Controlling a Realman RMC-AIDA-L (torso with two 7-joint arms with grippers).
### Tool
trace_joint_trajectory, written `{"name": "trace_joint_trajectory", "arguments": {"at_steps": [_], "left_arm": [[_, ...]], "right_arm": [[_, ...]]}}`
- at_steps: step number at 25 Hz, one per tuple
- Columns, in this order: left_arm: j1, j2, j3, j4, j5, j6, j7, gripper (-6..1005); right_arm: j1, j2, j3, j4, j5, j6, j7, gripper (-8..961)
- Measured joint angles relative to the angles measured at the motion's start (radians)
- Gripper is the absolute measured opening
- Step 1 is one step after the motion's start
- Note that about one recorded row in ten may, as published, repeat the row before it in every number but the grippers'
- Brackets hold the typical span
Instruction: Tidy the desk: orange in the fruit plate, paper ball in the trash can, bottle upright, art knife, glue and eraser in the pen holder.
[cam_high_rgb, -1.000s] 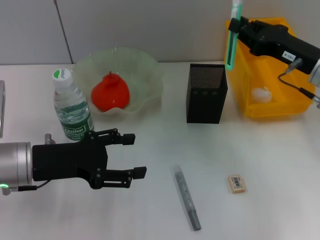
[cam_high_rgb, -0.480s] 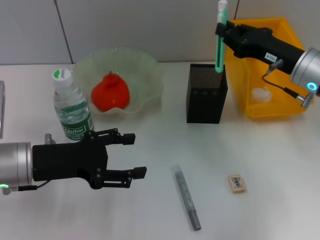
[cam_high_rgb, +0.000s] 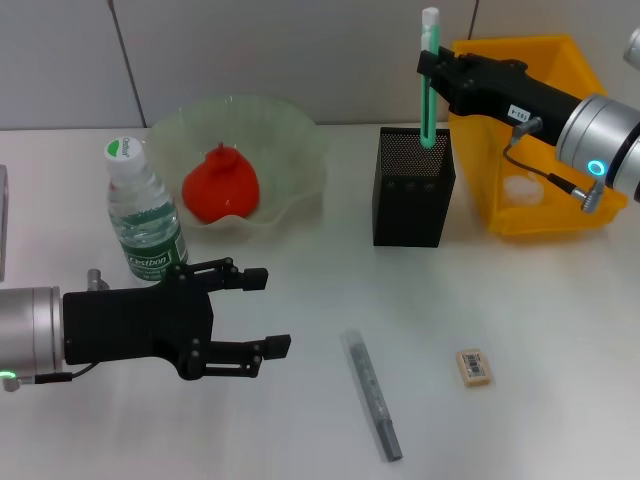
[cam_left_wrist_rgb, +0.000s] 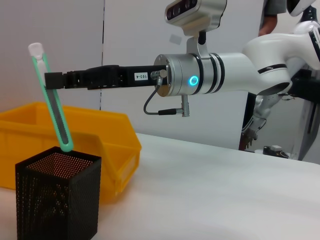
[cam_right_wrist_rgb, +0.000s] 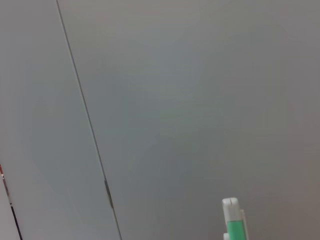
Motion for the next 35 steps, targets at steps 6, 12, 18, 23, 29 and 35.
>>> {"name": "trace_joint_trajectory", "arguments": {"at_steps": [6,12,18,23,29,35], "left_arm": [[0.001,0.001,0.0,0.005,0.0,0.001,0.0,846],[0.004,0.002,0.0,0.009,0.0,0.005,0.0,846],[0.006,0.002,0.0,0.009,0.0,0.007,0.0,846],[0.007,0.002,0.0,0.009,0.0,0.008,0.0,846],[0.007,0.003,0.0,0.009,-0.001,0.009,0.0,846],[0.007,0.003,0.0,0.009,-0.005,0.009,0.0,846]], "right_arm": [[0.007,0.001,0.0,-0.019,0.006,0.019,0.0,182],[0.012,0.001,0.0,-0.027,0.017,0.045,-0.001,184],[0.013,0.001,-0.001,-0.028,0.023,0.048,-0.001,239],[0.007,0.001,-0.003,-0.029,0.034,0.039,0.0,372],[-0.012,0.001,-0.002,-0.02,0.062,-0.01,0.0,618],[-0.017,0.001,0.002,-0.017,0.065,-0.024,0.009,777]]}}
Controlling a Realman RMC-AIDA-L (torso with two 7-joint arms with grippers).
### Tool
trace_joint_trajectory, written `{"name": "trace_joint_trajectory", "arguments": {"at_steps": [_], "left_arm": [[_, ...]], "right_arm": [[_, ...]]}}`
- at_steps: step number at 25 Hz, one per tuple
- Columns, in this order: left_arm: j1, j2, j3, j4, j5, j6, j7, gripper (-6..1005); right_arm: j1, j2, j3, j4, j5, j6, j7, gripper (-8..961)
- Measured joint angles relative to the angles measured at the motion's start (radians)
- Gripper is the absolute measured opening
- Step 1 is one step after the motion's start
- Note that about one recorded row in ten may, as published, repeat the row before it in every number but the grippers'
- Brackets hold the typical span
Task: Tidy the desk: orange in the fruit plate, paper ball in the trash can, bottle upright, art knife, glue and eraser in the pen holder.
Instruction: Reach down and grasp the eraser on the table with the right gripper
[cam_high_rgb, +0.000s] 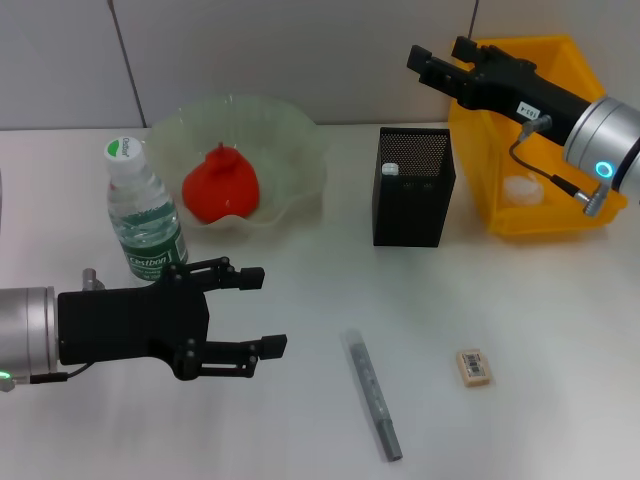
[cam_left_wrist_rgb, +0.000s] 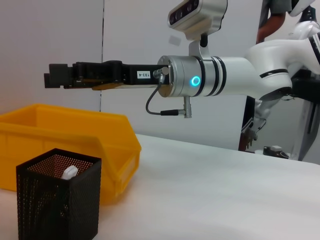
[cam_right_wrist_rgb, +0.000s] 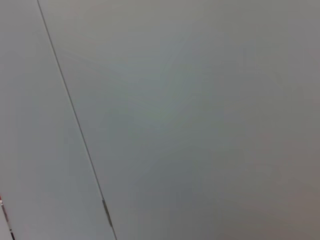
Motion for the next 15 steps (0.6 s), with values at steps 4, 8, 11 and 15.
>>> {"name": "trace_joint_trajectory", "arguments": {"at_steps": [4,8,11,15], "left_arm": [[0.0,0.0,0.0,0.0,-0.002,0.0,-0.001,846],[0.0,-0.002,0.0,0.0,-0.002,0.0,-0.002,846],[-0.002,-0.002,0.0,0.0,-0.003,0.0,-0.009,846],[-0.007,-0.003,0.0,0.0,-0.004,0.002,-0.013,846]], "right_arm": [[-0.009,-0.001,-0.002,0.004,0.022,-0.008,0.001,816],[-0.023,-0.001,-0.002,0.013,0.036,-0.047,0.001,826],[-0.039,-0.001,0.001,0.027,0.036,-0.102,0.001,825],[-0.06,-0.001,0.006,0.04,0.037,-0.189,0.001,825]]}}
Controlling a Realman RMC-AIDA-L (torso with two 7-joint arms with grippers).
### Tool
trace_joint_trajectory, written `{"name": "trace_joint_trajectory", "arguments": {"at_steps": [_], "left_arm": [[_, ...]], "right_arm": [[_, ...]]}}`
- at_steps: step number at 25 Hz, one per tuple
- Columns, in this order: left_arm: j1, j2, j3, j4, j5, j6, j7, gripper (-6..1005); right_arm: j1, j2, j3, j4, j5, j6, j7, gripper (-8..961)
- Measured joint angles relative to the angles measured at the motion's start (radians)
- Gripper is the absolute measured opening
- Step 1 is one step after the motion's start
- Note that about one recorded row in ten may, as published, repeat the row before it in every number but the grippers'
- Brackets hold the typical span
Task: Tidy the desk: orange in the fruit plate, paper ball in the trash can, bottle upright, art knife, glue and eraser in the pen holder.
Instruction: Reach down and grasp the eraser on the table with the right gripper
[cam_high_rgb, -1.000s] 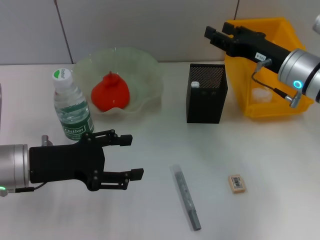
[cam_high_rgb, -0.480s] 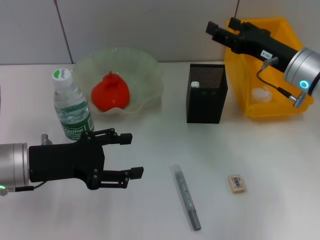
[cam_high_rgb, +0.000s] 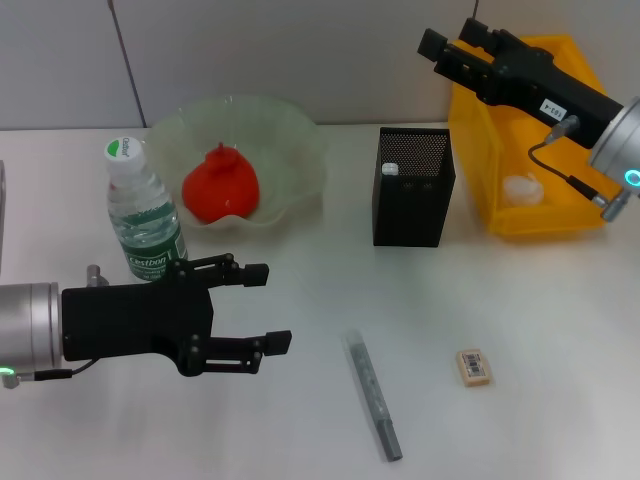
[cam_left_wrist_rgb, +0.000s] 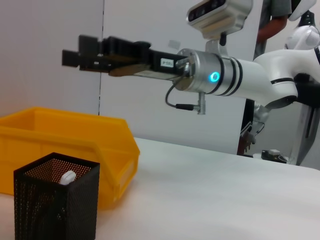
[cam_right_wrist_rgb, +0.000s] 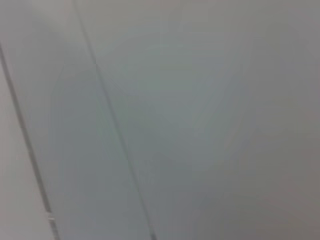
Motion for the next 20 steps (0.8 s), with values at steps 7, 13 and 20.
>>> {"name": "trace_joint_trajectory", "arguments": {"at_steps": [7,13,20], "left_arm": [[0.0,0.0,0.0,0.0,-0.012,0.009,0.0,846],[0.003,0.0,0.0,0.0,-0.016,0.013,0.004,846],[0.006,0.0,0.0,0.0,-0.016,0.022,0.004,846]], "right_arm": [[-0.054,-0.001,-0.003,0.048,0.001,-0.172,0.023,824],[-0.095,-0.01,0.002,0.071,0.001,-0.303,0.025,824],[-0.136,-0.048,-0.009,0.095,-0.034,-0.459,0.039,823]]}}
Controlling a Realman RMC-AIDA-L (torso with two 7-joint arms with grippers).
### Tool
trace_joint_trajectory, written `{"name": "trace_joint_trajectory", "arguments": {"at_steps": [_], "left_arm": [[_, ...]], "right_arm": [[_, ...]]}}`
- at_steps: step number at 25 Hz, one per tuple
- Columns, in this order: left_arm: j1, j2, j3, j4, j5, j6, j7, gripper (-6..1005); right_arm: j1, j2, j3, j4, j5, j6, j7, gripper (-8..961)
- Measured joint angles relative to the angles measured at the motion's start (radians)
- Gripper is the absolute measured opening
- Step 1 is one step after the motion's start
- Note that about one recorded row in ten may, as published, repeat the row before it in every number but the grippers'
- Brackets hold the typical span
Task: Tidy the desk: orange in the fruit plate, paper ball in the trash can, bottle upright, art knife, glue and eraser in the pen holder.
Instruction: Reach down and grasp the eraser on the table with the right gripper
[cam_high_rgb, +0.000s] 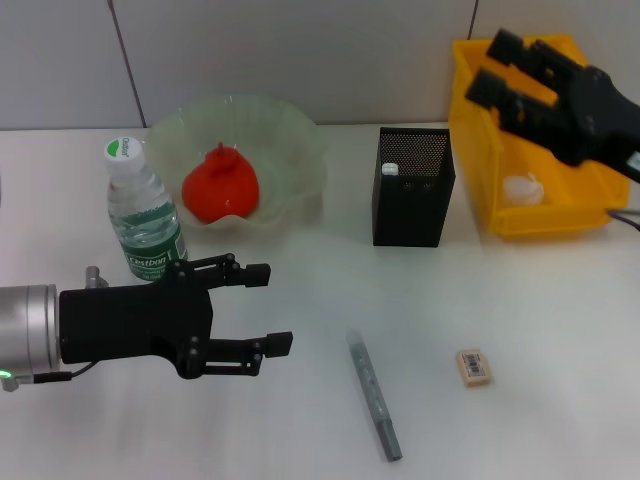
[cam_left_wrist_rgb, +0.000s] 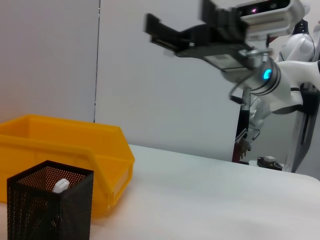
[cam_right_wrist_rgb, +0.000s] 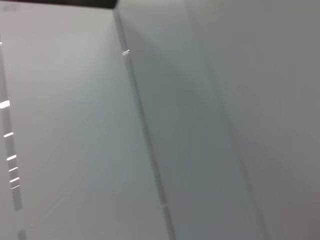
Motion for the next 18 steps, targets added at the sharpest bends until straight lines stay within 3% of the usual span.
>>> {"name": "trace_joint_trajectory", "arguments": {"at_steps": [4,9,14,18], "left_arm": [[0.001,0.001,0.0,0.0,0.0,0.001,-0.004,846],[0.004,0.002,-0.002,0.0,0.0,0.004,-0.011,846],[0.004,0.002,-0.002,0.0,0.0,0.005,-0.016,846],[0.004,0.003,-0.018,0.0,0.001,0.011,-0.019,846]], "right_arm": [[-0.01,-0.036,0.0,0.057,-0.125,-0.093,0.059,823],[-0.008,-0.062,0.0,0.208,-0.328,-0.137,0.206,822],[0.057,-0.062,0.0,0.37,-0.599,-0.143,0.368,822],[0.136,-0.055,-0.014,0.427,-0.8,-0.143,0.455,821]]}}
